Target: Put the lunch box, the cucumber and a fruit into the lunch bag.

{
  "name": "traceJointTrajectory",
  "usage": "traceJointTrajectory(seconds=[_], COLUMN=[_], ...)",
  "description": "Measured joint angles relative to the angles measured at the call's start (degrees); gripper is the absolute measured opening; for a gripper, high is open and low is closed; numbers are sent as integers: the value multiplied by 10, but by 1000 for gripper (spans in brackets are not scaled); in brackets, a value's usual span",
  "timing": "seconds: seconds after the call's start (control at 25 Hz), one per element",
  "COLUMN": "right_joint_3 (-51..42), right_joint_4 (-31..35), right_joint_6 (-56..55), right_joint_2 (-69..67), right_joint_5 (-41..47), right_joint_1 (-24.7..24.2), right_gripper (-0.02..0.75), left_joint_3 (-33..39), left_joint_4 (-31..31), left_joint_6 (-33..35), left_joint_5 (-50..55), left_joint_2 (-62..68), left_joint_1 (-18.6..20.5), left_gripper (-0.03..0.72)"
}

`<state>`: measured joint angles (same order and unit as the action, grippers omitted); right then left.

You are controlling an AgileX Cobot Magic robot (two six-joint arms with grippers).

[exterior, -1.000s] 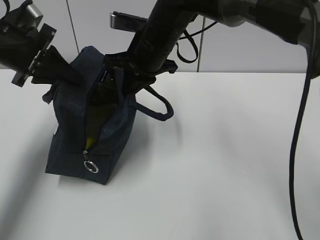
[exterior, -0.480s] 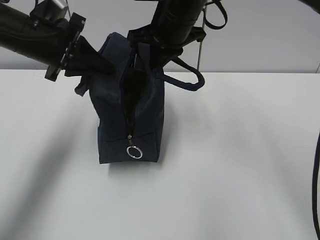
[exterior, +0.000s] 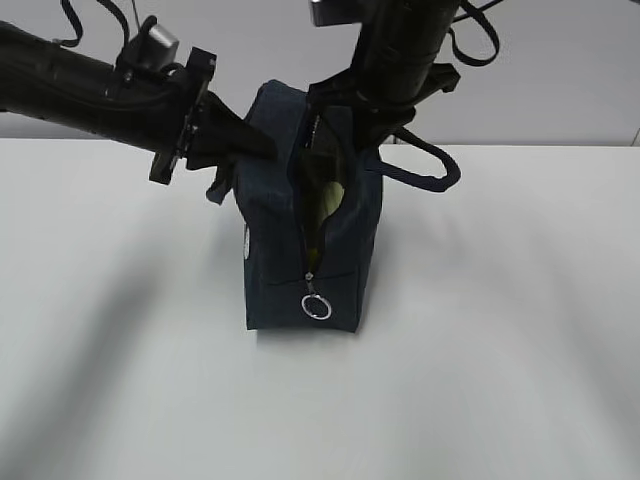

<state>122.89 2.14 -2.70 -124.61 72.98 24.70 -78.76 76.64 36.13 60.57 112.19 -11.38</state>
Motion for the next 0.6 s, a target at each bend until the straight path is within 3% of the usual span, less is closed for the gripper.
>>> traceJointTrajectory(seconds=[0.28, 0.6], right_joint_3=[-19, -21], right_joint_4=[-40, -76], right_joint_6=[0, 0], right_joint_2=[1, 1], right_joint_5=[-2, -5], right_joint_1=[-9, -9], right_gripper=[4, 4], left_joint_3=[-6, -92], left_joint_4=[56, 72], left_joint_6=[25, 29], left_joint_5=[2, 14], left_joint_2=[38, 76], left_joint_1=[-9, -17], left_gripper=[-7, -7])
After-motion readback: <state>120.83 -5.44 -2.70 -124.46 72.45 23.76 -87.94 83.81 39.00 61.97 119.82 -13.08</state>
